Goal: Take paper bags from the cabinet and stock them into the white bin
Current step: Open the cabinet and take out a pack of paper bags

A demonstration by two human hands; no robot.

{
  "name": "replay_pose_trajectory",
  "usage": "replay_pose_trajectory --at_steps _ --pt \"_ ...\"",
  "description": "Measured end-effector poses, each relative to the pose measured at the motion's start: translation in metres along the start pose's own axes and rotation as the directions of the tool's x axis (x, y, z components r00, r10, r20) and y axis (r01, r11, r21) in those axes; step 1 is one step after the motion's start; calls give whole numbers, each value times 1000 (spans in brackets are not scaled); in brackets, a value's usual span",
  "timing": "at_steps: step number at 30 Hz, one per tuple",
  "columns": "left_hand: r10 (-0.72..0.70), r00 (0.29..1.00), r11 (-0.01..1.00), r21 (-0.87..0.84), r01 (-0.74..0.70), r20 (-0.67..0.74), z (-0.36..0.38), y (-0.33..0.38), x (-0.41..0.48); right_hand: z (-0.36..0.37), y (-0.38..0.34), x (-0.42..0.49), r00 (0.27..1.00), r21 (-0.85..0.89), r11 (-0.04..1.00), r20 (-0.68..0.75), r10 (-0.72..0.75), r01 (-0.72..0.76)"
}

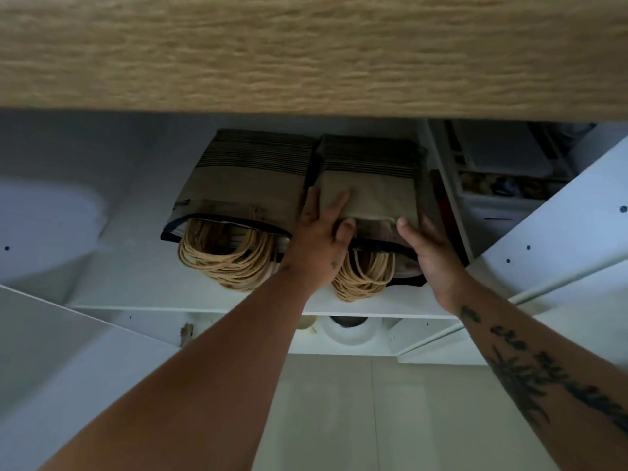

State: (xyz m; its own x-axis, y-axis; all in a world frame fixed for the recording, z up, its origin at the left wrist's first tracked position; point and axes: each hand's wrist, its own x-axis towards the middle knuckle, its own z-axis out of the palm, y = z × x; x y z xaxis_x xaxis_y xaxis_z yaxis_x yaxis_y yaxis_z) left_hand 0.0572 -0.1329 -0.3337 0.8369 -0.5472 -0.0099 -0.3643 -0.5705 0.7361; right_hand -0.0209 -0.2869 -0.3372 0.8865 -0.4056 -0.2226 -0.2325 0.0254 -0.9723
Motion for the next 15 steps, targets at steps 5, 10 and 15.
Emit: replay_pose_trajectory --at_steps 5,10,15 --pt "-62 998 987 -149 60 -6 11 1 -36 -1 10 -30 999 48 998 9 -37 36" --pt "-66 996 963 -264 50 -54 14 7 -89 -3 21 -79 997 113 992 49 -57 52" --pt "-195 981 876 -450 171 -5 5 0 -137 -13 33 -127 997 182 983 75 -24 10"
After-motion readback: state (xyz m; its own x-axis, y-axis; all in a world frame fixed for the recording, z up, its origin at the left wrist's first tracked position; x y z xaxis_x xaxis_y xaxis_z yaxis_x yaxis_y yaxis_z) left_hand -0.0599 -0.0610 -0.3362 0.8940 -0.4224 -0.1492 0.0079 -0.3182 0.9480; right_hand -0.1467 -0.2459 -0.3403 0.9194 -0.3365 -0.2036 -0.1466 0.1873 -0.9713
